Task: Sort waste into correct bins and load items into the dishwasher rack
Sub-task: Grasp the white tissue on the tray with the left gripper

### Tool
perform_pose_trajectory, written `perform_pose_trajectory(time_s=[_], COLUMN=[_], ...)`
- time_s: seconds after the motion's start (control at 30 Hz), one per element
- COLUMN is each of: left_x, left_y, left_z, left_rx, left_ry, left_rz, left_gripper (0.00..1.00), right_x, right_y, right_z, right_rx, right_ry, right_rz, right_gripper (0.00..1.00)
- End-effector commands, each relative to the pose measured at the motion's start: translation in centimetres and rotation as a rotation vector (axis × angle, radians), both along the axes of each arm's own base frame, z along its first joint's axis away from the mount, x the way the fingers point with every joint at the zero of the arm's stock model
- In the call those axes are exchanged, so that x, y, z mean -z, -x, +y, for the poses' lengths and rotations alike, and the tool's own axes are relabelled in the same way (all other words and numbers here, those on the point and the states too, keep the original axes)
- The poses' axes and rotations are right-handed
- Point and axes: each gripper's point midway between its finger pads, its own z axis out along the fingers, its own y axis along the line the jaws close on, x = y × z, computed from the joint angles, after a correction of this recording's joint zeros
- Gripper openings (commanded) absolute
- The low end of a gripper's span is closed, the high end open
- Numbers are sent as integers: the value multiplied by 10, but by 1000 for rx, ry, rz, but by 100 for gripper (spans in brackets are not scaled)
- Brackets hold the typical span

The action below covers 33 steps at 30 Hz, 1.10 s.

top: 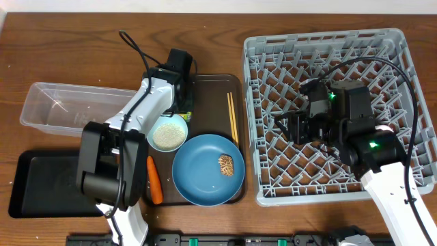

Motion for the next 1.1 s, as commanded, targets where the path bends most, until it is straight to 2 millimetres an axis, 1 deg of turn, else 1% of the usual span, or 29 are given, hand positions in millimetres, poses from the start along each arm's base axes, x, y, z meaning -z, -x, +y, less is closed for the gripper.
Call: perform_pose_trajectory(time_s=[0.0, 0.17, 0.37, 0.43, 0.53, 0.6, 0.63, 0.67, 0.7, 0.73, 0.8, 0.93, 1.07], left_x=[-8, -31, -68, -76, -79, -78, -77, -75, -72, -68, -56, -25, -2], left_y=[-4, -7, -10, -11, -13, -15, -18, -20, -22, -23, -24, -22, -22], left_z=[-5, -10, -11, -11, -12, -11, -7, 0, 6, 12, 17, 18, 18], left_rx=[20, 25, 28, 28, 28, 40, 42, 31, 20, 9, 2, 4, 8], left_ry=[13, 46, 72, 78, 81, 69, 44, 3, -36, -73, -98, -111, -121], left_rz=[-13, -51, -145, -169, -183, -189, -195, -202, -203, -199, -176, -101, -58], left_gripper=[6, 6, 6, 6, 6, 6, 9, 17, 34, 46, 57, 57, 57], right_x=[-3, -4, -6, -7, -9, -10, -10, -10, -10, -10, -9, -8, -7], right_y=[2, 1, -1, -2, -5, -5, -5, -5, -5, -5, -4, -3, -2], right_z=[6, 6, 6, 7, 7, 7, 7, 7, 7, 7, 7, 7, 7], right_rx=[-14, -14, -14, -14, -14, -14, -14, -14, -14, -14, -14, -14, -14], right_ry=[-11, -12, -14, -16, -20, -21, -21, -22, -22, -21, -21, -19, -17], right_rz=[-1, -7, -16, -25, -38, -42, -43, -44, -44, -42, -38, -30, -26], right_gripper=[46, 46, 47, 47, 47, 47, 47, 47, 47, 47, 47, 47, 47])
